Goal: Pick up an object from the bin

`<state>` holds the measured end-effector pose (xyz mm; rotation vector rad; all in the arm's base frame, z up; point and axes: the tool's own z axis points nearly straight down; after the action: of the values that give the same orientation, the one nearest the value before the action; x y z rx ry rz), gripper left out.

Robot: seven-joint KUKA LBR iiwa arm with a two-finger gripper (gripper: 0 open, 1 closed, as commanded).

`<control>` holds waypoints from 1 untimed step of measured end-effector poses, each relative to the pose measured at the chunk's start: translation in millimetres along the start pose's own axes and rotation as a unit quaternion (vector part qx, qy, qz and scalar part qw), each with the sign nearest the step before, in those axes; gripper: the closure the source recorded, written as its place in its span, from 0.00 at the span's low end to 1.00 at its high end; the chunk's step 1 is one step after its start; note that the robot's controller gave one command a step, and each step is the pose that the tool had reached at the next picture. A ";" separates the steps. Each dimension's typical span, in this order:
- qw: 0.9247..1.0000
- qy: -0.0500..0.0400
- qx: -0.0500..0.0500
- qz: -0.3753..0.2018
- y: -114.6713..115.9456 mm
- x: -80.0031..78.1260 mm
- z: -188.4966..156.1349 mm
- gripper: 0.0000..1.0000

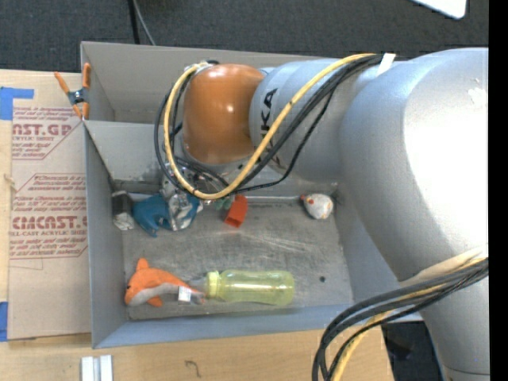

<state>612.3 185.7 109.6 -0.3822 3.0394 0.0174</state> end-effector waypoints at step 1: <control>1.000 0.015 -0.002 -0.002 3.6 13.2 19.5 0.00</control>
Offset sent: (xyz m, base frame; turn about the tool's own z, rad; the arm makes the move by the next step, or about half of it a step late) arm 0.0000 0.0000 0.0000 0.0000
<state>600.2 186.4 89.2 -0.3937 3.0693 0.0172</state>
